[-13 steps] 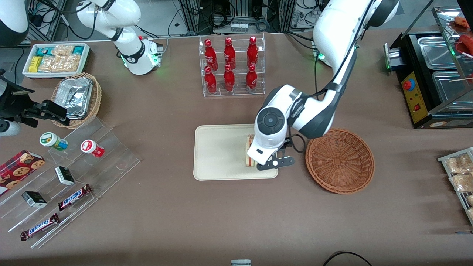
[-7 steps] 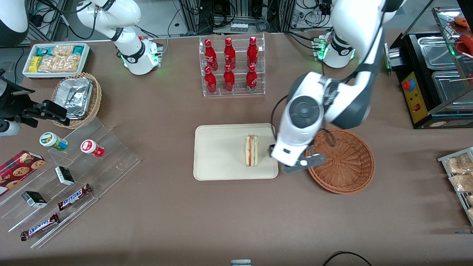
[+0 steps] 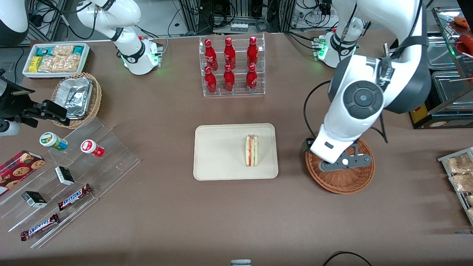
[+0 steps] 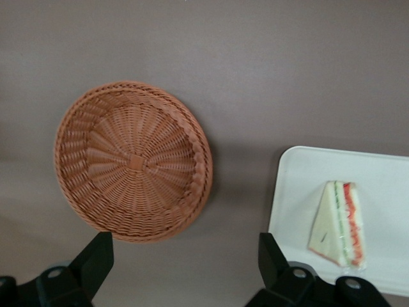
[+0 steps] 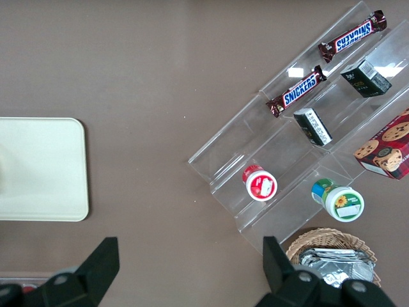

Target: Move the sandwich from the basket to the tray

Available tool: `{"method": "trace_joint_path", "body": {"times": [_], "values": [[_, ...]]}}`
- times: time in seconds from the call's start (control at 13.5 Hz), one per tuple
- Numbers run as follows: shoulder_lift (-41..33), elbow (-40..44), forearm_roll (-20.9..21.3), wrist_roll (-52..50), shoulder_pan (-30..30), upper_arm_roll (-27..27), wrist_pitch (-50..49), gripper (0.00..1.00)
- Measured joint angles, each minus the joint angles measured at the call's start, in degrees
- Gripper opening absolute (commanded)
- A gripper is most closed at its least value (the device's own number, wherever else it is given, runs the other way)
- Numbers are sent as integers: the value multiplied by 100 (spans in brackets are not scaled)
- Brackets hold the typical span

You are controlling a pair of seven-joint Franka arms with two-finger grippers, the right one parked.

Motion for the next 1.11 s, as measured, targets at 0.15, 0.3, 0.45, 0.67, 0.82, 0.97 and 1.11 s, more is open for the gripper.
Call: {"method": "trace_joint_path", "body": {"times": [0.15,0.3,0.45,0.67,0.82,0.97,1.11], "values": [[-17,0,0,148,0,57,-2,100],[-53,0,0,192,-3,147,-11,100],[-157,1,0,331,13,303,-118,100],[-339,0,-3,660,762,5,-313,100],[-448,0,-19,1039,1356,-284,-466,100],[-590,3,-49,1327,1701,-417,-628,100],[-767,6,-51,1465,2082,-700,-880,100]]}}
